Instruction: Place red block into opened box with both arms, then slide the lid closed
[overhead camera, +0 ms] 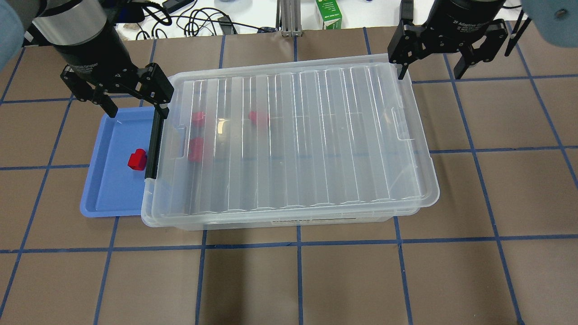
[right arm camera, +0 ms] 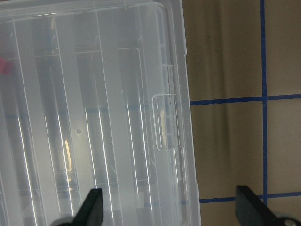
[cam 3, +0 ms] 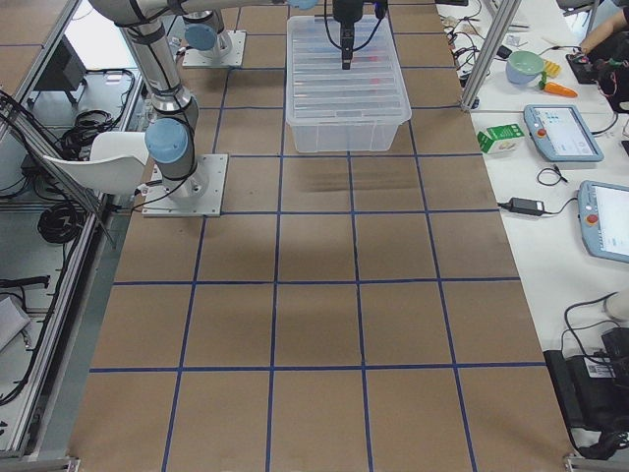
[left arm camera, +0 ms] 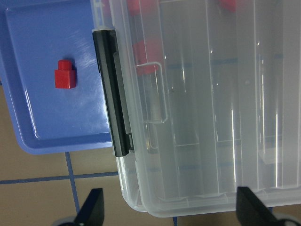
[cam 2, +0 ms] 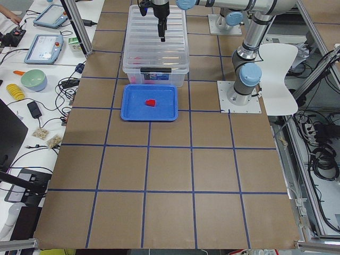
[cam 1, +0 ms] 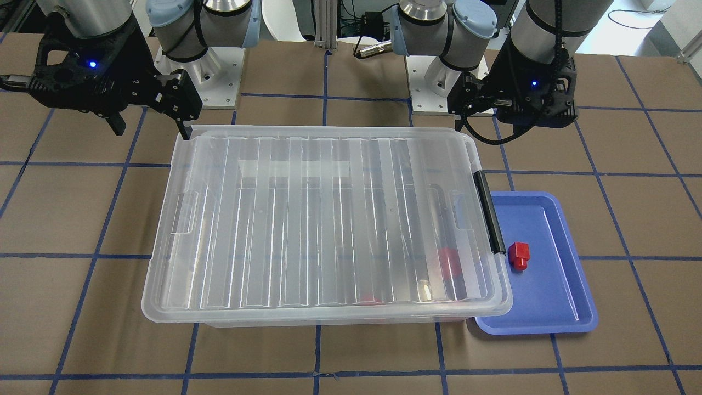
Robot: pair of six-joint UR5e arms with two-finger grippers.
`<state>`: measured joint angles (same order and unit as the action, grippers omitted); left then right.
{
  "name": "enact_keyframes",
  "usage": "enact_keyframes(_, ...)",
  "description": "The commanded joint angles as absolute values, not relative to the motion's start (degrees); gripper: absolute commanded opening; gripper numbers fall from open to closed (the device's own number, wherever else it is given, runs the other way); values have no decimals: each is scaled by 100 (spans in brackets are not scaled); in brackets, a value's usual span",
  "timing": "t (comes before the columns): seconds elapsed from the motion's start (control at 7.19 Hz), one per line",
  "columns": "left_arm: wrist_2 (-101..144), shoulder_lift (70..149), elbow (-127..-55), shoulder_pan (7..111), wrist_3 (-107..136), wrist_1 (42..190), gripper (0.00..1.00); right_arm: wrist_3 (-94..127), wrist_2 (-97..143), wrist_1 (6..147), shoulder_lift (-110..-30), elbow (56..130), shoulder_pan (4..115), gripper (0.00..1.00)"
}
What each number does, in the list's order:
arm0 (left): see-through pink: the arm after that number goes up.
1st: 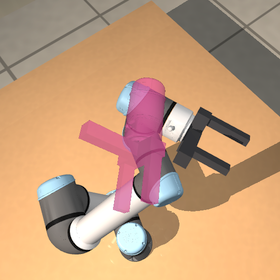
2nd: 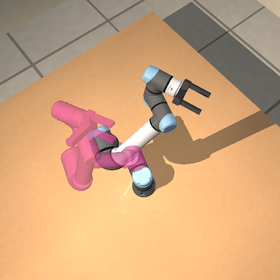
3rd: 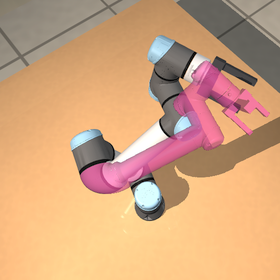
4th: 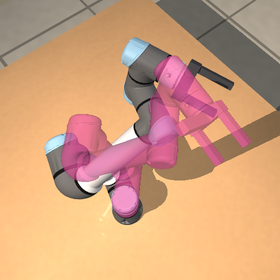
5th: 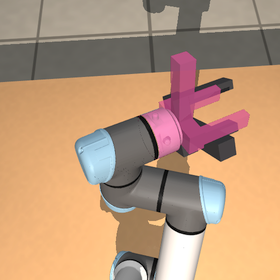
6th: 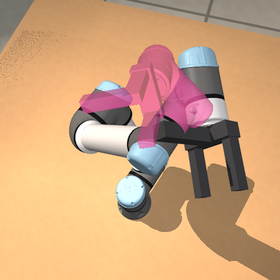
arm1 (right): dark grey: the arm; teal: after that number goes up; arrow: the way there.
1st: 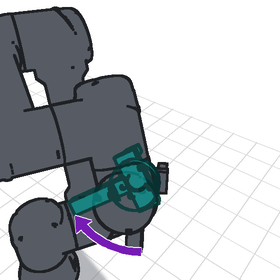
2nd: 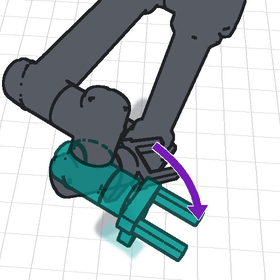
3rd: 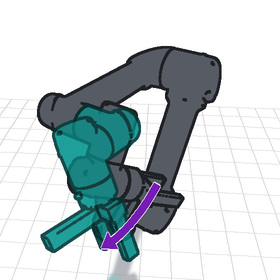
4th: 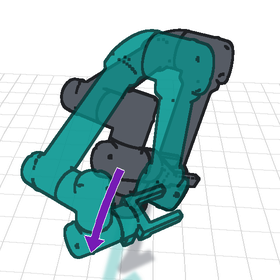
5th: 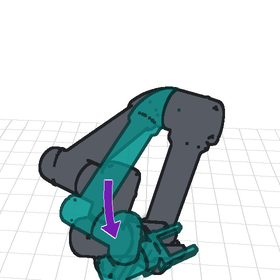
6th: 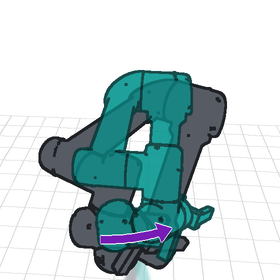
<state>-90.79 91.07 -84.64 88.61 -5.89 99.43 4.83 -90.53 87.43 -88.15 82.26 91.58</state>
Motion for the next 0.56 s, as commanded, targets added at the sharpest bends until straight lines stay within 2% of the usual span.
enact_keyframes(0.0, -9079, 9105, -8464, 8868, -589, 9940, 100, 483, -9053, 8745, -8815, 8227, 9158, 100)
enact_keyframes(0.42, -9079, 9105, -8464, 8868, -589, 9940, 100, 449, -9053, 8728, -8807, 8235, 9150, 100)
